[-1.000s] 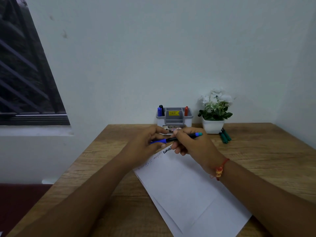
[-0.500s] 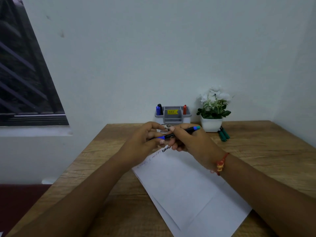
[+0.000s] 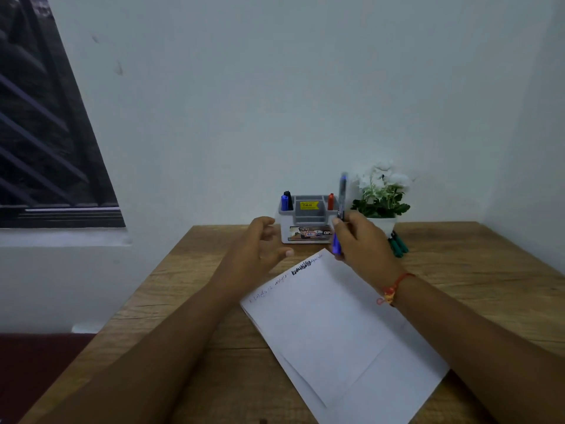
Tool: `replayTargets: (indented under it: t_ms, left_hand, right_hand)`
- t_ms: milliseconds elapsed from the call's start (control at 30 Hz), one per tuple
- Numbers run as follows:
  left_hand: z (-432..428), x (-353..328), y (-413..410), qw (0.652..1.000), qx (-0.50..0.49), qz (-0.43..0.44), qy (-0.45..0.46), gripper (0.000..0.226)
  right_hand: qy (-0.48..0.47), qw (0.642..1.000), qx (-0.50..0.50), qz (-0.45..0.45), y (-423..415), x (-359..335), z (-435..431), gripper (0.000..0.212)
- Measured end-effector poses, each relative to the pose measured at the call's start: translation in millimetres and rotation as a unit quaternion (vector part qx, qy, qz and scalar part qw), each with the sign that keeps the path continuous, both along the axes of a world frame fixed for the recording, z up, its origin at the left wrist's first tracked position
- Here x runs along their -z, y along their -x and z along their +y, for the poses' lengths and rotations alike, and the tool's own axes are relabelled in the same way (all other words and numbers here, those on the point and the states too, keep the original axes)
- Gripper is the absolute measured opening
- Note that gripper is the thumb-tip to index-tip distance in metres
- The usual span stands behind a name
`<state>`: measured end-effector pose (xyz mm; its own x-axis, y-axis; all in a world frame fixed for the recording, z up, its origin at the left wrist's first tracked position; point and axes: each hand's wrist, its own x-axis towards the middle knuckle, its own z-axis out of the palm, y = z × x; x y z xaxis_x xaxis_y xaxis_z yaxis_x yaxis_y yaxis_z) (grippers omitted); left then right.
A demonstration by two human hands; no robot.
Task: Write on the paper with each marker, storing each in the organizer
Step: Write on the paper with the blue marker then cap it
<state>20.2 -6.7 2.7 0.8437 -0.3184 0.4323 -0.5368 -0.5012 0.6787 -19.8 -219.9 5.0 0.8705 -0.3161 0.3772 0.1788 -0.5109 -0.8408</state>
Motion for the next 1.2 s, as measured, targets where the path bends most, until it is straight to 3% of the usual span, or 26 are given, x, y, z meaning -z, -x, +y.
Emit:
replayTargets:
  t_ms: [33, 100, 267, 467, 767, 1200]
  left_hand:
    - [2.2, 1.9, -2.9, 1.0, -0.011, -0.015, -0.013, 0.071]
    - [5.3, 4.0, -6.5, 0.998, -0.025, -0.041, -0.031, 0.07]
    - [8.5, 5.0, -10.0, 0.997, -0.036, -0.058, -0.043, 0.064]
    - [9.3, 5.7, -10.9, 0.996, -0.031, -0.063, -0.046, 0.06]
    - [9.3, 7.6, -12.8, 0.996, -0.01, -0.068, -0.058, 0.055]
    - [11.6, 8.2, -16.1, 0.996, -0.002, -0.07, -0.05, 0.052]
  right_hand:
    - [0.081, 0.996, 0.044, -0.018, 2.0, -3.6, -4.4, 0.021]
    - [0.149, 0.982, 0.095, -0.07, 7.2, -15.1, -9.6, 0.023]
    - [0.204, 0.953, 0.187, -0.123, 3.6, -48.7, -17.7, 0.025]
    - [0.281, 0.937, 0.194, -0.075, -25.7, -81.8, -22.5, 0.023]
    - [0.323, 0.928, 0.181, 0.04, -57.1, -92.9, -12.4, 0.026]
    - [0.329, 0.917, 0.223, 0.03, -72.6, -89.9, -18.1, 0.019]
